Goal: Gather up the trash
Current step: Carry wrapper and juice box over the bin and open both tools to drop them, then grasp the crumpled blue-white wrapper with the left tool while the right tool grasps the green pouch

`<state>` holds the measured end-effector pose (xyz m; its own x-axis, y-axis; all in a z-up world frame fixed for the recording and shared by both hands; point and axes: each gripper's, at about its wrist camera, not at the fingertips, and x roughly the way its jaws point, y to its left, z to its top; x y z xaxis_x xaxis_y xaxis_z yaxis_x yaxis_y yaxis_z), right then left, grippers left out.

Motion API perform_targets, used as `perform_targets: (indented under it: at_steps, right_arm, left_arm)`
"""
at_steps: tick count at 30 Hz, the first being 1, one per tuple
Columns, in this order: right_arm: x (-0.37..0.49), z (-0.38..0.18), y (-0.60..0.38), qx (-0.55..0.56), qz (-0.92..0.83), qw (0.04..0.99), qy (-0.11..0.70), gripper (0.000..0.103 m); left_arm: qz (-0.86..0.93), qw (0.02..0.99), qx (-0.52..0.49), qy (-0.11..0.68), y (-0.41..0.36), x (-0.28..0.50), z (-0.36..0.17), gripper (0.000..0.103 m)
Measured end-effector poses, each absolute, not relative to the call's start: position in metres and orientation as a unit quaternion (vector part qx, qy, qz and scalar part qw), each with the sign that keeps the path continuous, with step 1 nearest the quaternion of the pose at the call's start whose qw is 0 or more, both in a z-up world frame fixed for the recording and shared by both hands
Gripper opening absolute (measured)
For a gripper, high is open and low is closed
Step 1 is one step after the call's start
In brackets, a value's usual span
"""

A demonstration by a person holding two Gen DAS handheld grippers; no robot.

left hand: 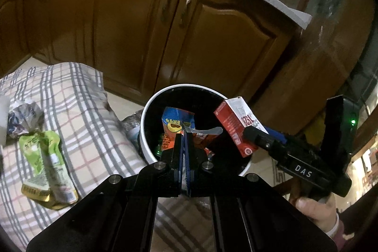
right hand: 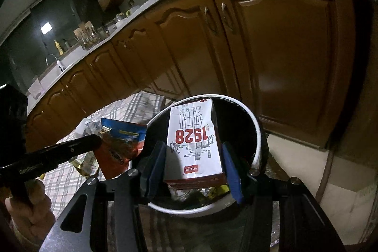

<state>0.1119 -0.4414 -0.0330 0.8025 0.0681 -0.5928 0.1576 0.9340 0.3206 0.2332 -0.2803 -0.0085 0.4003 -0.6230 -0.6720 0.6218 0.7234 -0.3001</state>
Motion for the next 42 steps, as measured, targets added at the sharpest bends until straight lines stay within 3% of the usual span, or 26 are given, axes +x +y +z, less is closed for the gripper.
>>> perform_targets:
  at_steps: [10,12,14,16,19,23,27,42]
  right_arm:
    - [0.125,-0.041,-0.45,0.182,-0.025,0.928,0.325,0.049]
    - [0.128,-0.043,-0.452,0.185,-0.023,0.926,0.329,0.05]
    - [0.13,-0.044,-0.454,0.194,-0.02,0.923,0.331,0.051]
    - [0.128,-0.045,-0.456,0.2,-0.021,0.923,0.328,0.059]
    - [0.121,-0.043,-0.457,0.205,-0.025,0.926,0.315,0.071]
    - [0.112,-0.039,-0.45,0.21,-0.023,0.93,0.302,0.074]
    - [0.104,-0.033,-0.438,0.222,-0.013,0.933,0.283,0.085]
    - [0.117,-0.025,-0.335,0.199,0.081,0.928,0.303,0.088]
  left_arm:
    - [-0.37,0.833,0.011,0.411,-0.3,0.239,-0.017,0.001]
    - [-0.371,0.832,0.015,0.413,-0.302,0.24,-0.019,0.006]
    - [-0.365,0.832,0.018,0.417,-0.303,0.241,-0.022,0.031]
    - [-0.359,0.835,0.011,0.416,-0.297,0.24,-0.024,0.048]
    - [-0.357,0.836,-0.002,0.416,-0.285,0.239,-0.024,0.049]
    - [-0.351,0.84,-0.023,0.413,-0.263,0.234,-0.023,0.051]
    - [-0.333,0.849,-0.04,0.409,-0.233,0.226,-0.023,0.055]
    - [-0.232,0.882,-0.1,0.397,-0.101,0.208,-0.024,0.055]
